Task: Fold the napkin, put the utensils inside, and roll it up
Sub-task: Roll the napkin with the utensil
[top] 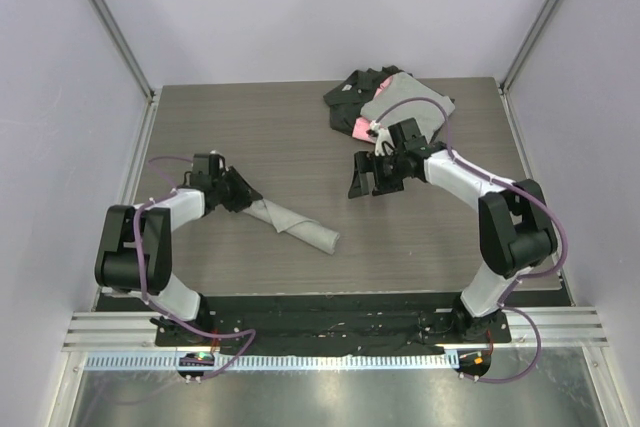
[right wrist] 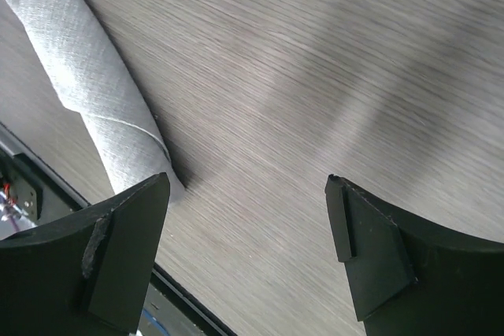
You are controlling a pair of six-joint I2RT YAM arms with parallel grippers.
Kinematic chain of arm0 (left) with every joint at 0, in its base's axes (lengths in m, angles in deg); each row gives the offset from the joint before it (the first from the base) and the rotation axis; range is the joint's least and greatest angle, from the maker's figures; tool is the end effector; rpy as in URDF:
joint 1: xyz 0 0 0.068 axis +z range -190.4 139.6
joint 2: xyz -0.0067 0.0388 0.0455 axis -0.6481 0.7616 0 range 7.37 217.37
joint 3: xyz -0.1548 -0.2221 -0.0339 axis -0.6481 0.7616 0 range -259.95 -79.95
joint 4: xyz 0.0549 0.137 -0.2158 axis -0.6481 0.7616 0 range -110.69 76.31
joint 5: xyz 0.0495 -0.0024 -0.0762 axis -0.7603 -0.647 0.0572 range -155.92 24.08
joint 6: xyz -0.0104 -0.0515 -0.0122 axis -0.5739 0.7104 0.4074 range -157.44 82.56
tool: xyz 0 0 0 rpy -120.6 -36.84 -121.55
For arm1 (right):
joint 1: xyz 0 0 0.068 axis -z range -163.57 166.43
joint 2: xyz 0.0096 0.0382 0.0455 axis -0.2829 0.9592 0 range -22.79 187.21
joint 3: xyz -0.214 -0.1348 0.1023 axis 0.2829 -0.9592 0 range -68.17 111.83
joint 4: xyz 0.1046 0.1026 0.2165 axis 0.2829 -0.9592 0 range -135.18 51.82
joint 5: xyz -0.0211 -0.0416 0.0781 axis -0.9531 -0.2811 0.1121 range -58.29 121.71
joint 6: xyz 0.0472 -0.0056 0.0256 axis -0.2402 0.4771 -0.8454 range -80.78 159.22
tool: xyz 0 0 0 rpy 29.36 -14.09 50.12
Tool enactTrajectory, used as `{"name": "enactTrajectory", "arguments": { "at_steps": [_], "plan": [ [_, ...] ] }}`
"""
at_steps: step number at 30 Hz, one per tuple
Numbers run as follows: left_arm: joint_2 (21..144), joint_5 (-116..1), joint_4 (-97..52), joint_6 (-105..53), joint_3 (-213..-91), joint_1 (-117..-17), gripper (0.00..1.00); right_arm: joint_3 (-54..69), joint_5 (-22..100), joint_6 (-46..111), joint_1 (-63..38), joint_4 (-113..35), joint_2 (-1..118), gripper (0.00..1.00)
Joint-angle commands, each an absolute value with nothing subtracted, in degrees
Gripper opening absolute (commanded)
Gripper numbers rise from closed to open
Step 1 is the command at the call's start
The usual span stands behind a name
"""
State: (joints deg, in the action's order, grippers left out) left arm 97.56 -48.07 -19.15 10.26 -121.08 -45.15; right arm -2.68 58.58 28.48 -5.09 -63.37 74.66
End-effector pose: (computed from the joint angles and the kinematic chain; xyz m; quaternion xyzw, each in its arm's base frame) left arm 0.2932 -0.0354 0.1483 -0.2919 0.8847 -0.2781 0.2341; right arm 0.3209 0.1439 0.2076 -0.1530 0.9226 0.2905 0.2023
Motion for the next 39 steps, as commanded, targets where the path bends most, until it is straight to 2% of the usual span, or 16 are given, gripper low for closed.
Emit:
{"name": "enactTrajectory", "arguments": {
  "at_steps": [1, 2, 4, 5, 8, 14, 18, 19, 22, 39],
  "plan": [
    [94.1, -50.4, -18.1, 9.0, -123.1, -44.6, 0.43, -5.1, 54.7, 27.2, -3.4, -60.3, 67.8, 0.9],
    [93.6, -50.7, -17.6, 8.6, -123.2, -44.2, 0.53, -5.5, 54.4, 27.0, -3.1, -60.2, 67.3, 0.9],
    [91.9, -51.8, -15.3, 7.4, -123.9, -43.7, 0.62, -6.3, 53.9, 27.2, -1.9, -60.1, 66.2, 0.9],
    [91.4, -52.3, -14.4, 6.9, -124.2, -43.0, 0.7, -6.6, 53.9, 27.2, -1.4, -60.0, 65.3, 0.9],
    [89.6, -54.4, -10.6, 4.8, -126.1, -41.0, 0.81, -7.6, 53.3, 27.4, 0.0, -60.0, 63.3, 0.9],
    [83.9, -59.7, 0.0, 0.4, -131.2, -35.2, 0.93, -11.2, 48.0, 25.7, 4.3, -59.5, 57.4, 0.9],
    [76.3, -59.8, 4.3, -6.0, -134.1, -34.7, 0.95, -14.8, 40.4, 25.2, 4.9, -57.8, 49.6, 0.9],
    [74.9, -59.2, 5.0, -8.8, -134.4, -34.6, 1.0, -15.3, 37.4, 25.1, 4.9, -57.6, 48.0, 0.9],
    [70.3, -57.0, 8.5, -14.6, -136.3, -34.6, 1.0, -17.2, 32.9, 25.0, 4.8, -56.0, 43.8, 0.9],
    [61.8, -56.4, 8.6, -17.4, -132.5, -34.7, 1.0, -22.4, 29.8, 24.3, 4.8, -52.2, 37.6, 0.9]
  ]
}}
